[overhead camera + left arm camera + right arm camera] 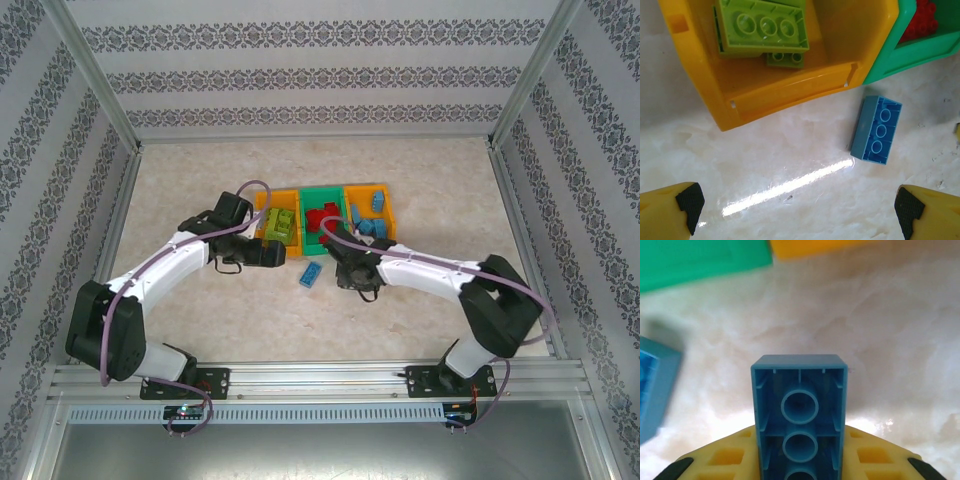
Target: Sort the legos into containers by color
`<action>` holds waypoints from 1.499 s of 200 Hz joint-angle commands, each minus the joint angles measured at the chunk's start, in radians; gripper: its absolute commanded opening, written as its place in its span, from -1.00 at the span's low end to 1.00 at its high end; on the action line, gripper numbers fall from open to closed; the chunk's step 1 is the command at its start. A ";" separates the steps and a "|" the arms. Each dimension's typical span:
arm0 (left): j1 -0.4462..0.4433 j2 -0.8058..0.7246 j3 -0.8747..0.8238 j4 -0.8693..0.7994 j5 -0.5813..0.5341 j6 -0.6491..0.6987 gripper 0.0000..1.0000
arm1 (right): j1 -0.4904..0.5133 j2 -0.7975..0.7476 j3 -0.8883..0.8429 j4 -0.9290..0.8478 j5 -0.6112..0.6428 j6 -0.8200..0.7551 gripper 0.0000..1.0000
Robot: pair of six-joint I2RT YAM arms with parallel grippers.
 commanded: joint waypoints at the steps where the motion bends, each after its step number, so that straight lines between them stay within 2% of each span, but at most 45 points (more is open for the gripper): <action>1: -0.031 0.030 0.047 0.000 -0.008 0.025 0.99 | -0.074 -0.099 0.019 -0.020 0.048 -0.048 -0.50; 25: -0.059 0.058 0.078 -0.009 -0.027 0.041 0.99 | -0.175 -0.129 0.055 -0.003 0.022 -0.103 -0.49; 41: -0.077 0.088 0.102 -0.015 -0.032 0.054 0.99 | -0.266 -0.097 0.100 0.025 -0.057 -0.147 -0.48; 59: -0.106 0.131 0.139 -0.038 -0.051 0.078 1.00 | -0.345 0.002 0.212 0.000 -0.132 -0.209 -0.48; 97: -0.190 0.224 0.222 -0.114 -0.129 0.140 0.98 | -0.416 0.210 0.418 -0.042 -0.198 -0.292 -0.42; 133: -0.239 0.298 0.269 -0.155 -0.142 0.169 0.95 | -0.462 0.352 0.556 -0.078 -0.256 -0.312 -0.24; 163: -0.271 0.357 0.307 -0.189 -0.159 0.192 0.91 | -0.474 0.372 0.587 -0.076 -0.262 -0.315 0.06; 191: -0.292 0.400 0.329 -0.202 -0.162 0.198 0.87 | -0.476 0.331 0.568 -0.076 -0.266 -0.306 0.29; 230: -0.312 0.438 0.354 -0.209 -0.172 0.205 0.83 | -0.471 0.174 0.439 -0.019 -0.254 -0.273 0.31; 300: -0.328 0.501 0.385 -0.198 -0.177 0.188 0.66 | -0.472 -0.137 0.104 0.011 -0.137 -0.233 0.41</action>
